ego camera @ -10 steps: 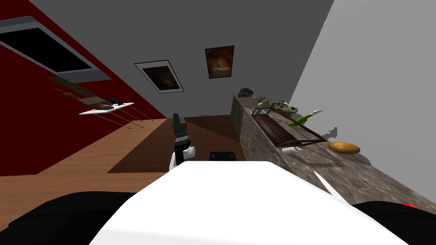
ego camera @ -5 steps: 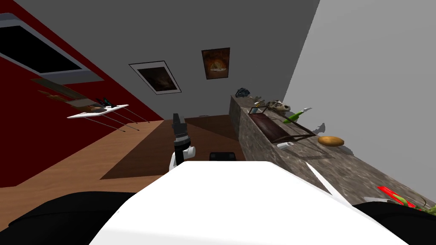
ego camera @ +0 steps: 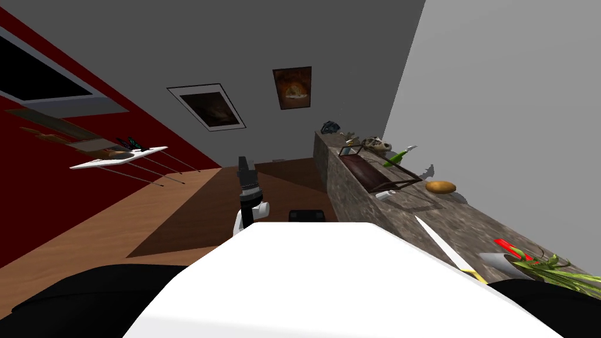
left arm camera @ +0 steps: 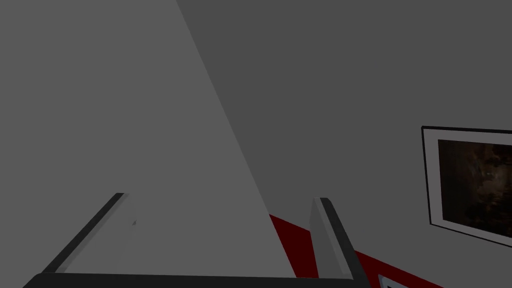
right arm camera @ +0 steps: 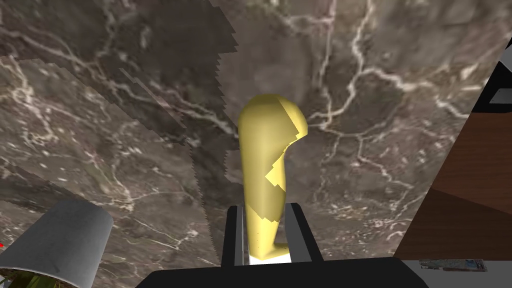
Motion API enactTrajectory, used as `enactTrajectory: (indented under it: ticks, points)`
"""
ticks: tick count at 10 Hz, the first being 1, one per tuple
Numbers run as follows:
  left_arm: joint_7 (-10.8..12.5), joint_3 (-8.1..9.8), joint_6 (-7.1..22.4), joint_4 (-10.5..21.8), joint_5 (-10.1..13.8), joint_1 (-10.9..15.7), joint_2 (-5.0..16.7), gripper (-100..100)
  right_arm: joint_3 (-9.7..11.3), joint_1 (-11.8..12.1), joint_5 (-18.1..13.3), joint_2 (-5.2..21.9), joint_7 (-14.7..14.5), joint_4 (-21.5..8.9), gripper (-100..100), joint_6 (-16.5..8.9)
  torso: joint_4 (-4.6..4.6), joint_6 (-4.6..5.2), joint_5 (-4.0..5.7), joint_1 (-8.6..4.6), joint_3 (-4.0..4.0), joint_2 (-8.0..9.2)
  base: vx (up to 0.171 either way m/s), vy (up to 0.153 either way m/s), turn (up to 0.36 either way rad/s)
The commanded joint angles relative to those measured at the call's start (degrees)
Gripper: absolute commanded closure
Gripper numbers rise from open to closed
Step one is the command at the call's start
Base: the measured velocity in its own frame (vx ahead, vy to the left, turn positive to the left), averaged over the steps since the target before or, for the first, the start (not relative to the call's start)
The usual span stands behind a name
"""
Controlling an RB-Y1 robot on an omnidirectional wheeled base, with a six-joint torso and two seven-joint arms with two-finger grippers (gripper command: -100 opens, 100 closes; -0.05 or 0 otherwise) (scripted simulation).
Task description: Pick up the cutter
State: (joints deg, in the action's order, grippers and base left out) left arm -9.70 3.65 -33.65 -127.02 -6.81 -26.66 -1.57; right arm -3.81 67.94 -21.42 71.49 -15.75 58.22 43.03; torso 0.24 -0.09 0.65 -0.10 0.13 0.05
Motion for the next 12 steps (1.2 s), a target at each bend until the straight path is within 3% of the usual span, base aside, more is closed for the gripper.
enactTrajectory:
  ticks: [1, 2, 3, 4, 5, 6, 8, 9, 10, 11, 12]
  points:
    - [0.0, 0.0, 0.0, 0.0, 0.0, 0.0, 0.0, 0, -0.4, 0.7, 0.0, 0.4, 0.4, 2.0, 100, -0.6, 0.0, 0.0, 0.0, 0.0, 0.0, 0.0, -0.012, -0.003, -0.001]
    - [0.0, 0.0, 0.0, 0.0, 0.0, 0.0, 0.0, 0, -1.3, 1.9, -0.5, 2.5, 2.6, 4.1, 100, -3.1, -0.01, -0.04, 0.0, 0.02, -0.03, -0.06, -0.021, -0.006, -0.136]
    - [0.0, 0.0, 0.0, 0.0, 0.0, 0.0, 0.0, 0, -1.3, 1.9, -0.5, 2.5, 2.6, 6.1, 100, -3.1, -0.02, 0.01, -0.05, 0.03, -0.03, -0.05, -0.03, -0.006, -0.071]
    - [0.0, 0.0, 0.0, 0.0, 0.0, 0.0, 0.0, 0, -2.2, 3.2, -1.1, 4.5, 4.7, 8.7, 100, -5.5, 0.0, -0.04, -0.01, 0.04, -0.02, -0.03, -0.046, -0.013, -0.127]
    - [0.0, 0.0, 0.0, 0.0, 0.0, 0.0, 0.0, 0, -2.2, 3.2, -1.1, 4.5, 4.7, 10.1, 100, -5.5, 0.0, 0.0, -0.02, 0.0, 0.01, 0.02, -0.04, -0.012, -0.063]
    - [0.0, 0.0, 0.0, 0.0, 0.0, 0.0, 0.0, 0, -3.1, 4.4, -1.7, 6.6, 6.8, 11.8, 100, -7.9, 0.01, -0.03, 0.0, 0.0, 0.01, 0.02, -0.035, -0.014, -0.136]
    - [0.0, 0.0, 0.0, 0.0, 0.0, 0.0, 0.0, 0, -3.1, 4.4, -1.7, 6.6, 6.8, 14.2, 100, -7.9, 0.0, -0.01, -0.01, 0.01, 0.01, 0.01, -0.023, -0.007, -0.037]
    - [0.0, 0.0, 0.0, 0.0, 0.0, 0.0, 0.0, 0, -4.0, 5.6, -2.3, 8.6, 8.9, 15.9, 100, -10.4, 0.0, -0.07, 0.01, 0.04, -0.03, -0.06, -0.026, -0.009, -0.094]
    - [0.0, 0.0, 0.0, 0.0, 0.0, 0.0, 0.0, 0, -4.0, 5.6, -2.3, 8.6, 8.9, 17.9, 100, -10.4, -0.02, -0.03, -0.03, 0.02, -0.03, -0.05, -0.028, -0.01, -0.106]
    - [0.0, 0.0, 0.0, 0.0, 0.0, 0.0, 0.0, 0, -4.0, 5.6, -2.2, 8.3, 8.6, 17.0, 100, -10.2, -0.01, -0.03, 0.02, 0.03, -0.02, -0.03, -0.01, 0.001, -0.014]
    - [0.0, 0.0, 0.0, 0.0, 0.0, 0.0, 0.0, 0, -3.9, 5.6, -2.3, 8.3, 8.8, 17.3, 0, -10.4, -0.02, -0.04, -0.01, 0.03, -0.04, -0.06, 0.0, 0.0, 0.0]
